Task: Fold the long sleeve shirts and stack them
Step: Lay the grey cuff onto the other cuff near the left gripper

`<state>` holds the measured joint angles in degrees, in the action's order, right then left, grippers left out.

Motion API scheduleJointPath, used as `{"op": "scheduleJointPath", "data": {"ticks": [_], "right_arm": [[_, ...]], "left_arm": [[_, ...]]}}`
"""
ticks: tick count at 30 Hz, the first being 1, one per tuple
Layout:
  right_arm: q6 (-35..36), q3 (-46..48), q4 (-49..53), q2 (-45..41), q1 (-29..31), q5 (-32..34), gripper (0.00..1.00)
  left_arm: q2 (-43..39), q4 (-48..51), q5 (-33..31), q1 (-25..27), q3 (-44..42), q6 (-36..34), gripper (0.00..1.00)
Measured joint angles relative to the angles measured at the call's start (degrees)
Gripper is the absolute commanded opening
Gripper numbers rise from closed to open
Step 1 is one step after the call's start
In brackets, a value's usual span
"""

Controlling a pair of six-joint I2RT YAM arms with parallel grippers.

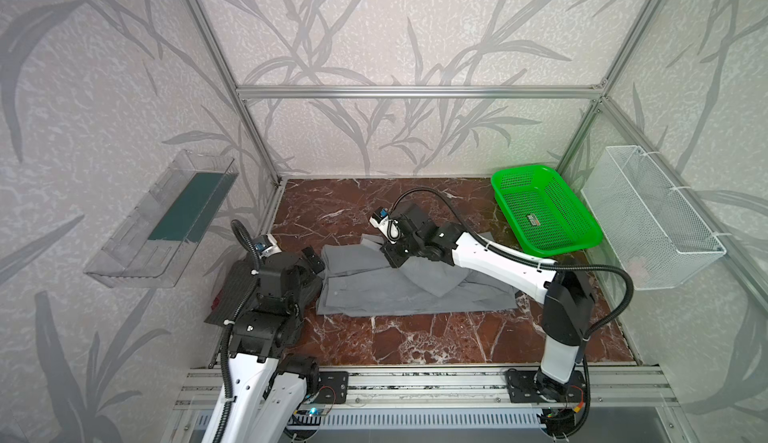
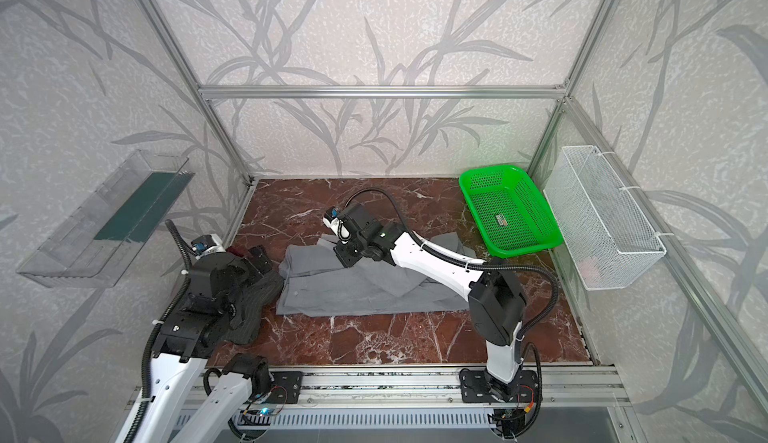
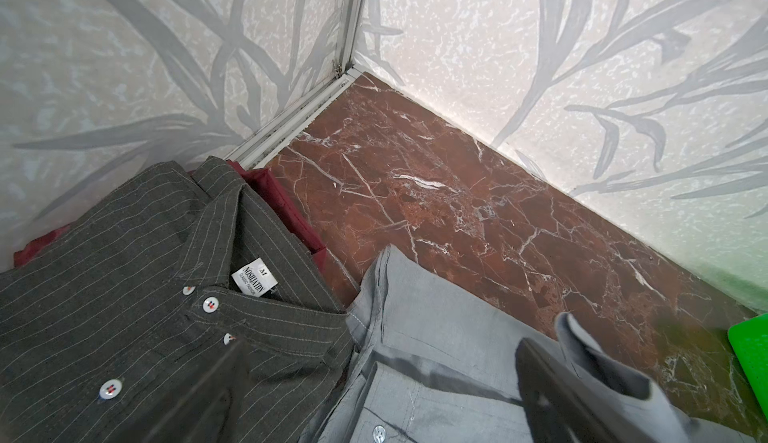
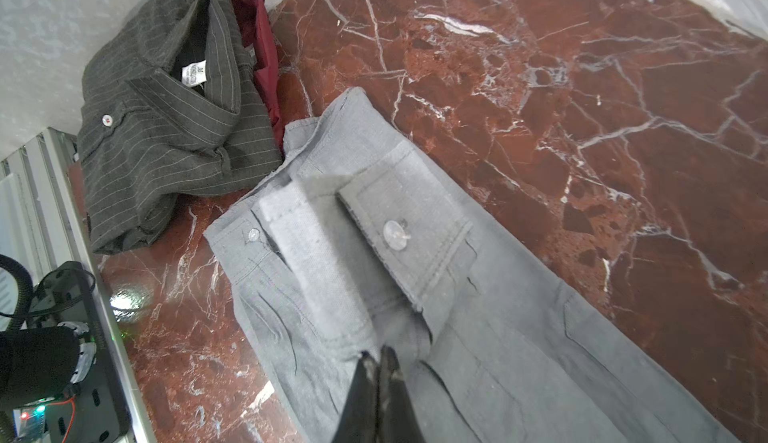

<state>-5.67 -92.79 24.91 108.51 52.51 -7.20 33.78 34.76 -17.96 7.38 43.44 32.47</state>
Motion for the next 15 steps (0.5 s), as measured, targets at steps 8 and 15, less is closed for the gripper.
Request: {"op": "scheduleJointPath", "data": {"ticks": [8,15], "right_arm": [[3.48,-8.52,1.66,9.09,2.86,0.72,0.0],[5.05,-12.59,2.93,15.02,4.13,0.57,0.0]], "left_arm": [[-0.02,-0.98,-0.24,-0.66,-0.48,0.02,0.99],[-0.31,-1.09,-0.52,-0.76,-0.9,0.02,0.99]]}}
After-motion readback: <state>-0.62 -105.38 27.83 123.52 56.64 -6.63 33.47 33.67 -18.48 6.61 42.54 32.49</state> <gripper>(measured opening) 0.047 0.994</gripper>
